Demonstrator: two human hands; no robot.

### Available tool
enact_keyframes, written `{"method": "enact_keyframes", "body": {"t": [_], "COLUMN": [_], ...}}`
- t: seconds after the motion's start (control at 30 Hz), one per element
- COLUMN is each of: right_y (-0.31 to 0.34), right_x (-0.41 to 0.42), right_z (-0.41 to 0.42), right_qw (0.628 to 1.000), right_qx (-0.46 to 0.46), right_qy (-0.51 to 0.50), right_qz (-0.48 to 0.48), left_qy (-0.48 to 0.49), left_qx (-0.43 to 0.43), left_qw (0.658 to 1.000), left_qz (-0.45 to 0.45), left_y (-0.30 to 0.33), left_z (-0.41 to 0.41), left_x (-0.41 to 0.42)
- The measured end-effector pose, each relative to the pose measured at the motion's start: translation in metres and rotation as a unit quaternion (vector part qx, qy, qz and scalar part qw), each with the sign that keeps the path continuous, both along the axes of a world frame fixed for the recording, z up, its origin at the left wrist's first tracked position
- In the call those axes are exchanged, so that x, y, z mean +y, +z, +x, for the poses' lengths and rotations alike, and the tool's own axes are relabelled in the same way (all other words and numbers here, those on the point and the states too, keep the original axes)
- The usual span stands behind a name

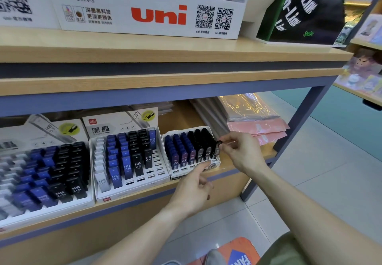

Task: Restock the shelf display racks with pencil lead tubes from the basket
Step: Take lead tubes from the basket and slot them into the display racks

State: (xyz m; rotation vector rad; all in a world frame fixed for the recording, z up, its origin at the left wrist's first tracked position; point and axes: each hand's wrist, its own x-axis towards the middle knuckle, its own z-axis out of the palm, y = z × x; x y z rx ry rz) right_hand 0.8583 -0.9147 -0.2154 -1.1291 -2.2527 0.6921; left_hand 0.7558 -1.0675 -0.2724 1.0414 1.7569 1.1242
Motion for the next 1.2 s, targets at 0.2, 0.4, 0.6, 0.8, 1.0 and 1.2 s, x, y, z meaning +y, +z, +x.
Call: {"method": "enact_keyframes", "body": {"t": [0.2, 0.4, 0.6, 0.8, 1.0, 1.2], "right_y": [-0.009, -0.01, -0.009, -0.016, -0.019, -0.018], "right_x": [0.005, 0.006, 0.01, 0.012, 0.01, 0.007], "right_z": [-0.001, -0.002, 0.003, 0.002, -0.002, 0.0], "right_qw": [0.999, 0.998, 0.997, 0.998, 0.999, 0.999], "right_qx": [-0.032, -0.033, -0.018, 0.008, 0.006, 0.006], "right_qy": [0.022, 0.048, 0.045, 0.009, -0.006, -0.005], "right_qz": [-0.007, -0.03, -0.057, -0.067, -0.038, -0.032], "left_qy": [0.001, 0.007, 0.01, -0.002, 0.002, -0.005], "left_qx": [-0.021, -0.033, -0.032, -0.026, -0.042, -0.045], "left_qw": [1.0, 0.999, 0.999, 1.0, 0.999, 0.999], "left_qz": [-0.014, -0.017, -0.011, -0.012, -0.018, -0.024], "left_y": [-0.006, -0.012, -0.019, -0.024, -0.027, -0.027], "left_z": [0.009, 0.009, 0.007, 0.008, 0.003, 0.002], "left_x": [0.019, 0.03, 0.034, 0.038, 0.042, 0.04]}}
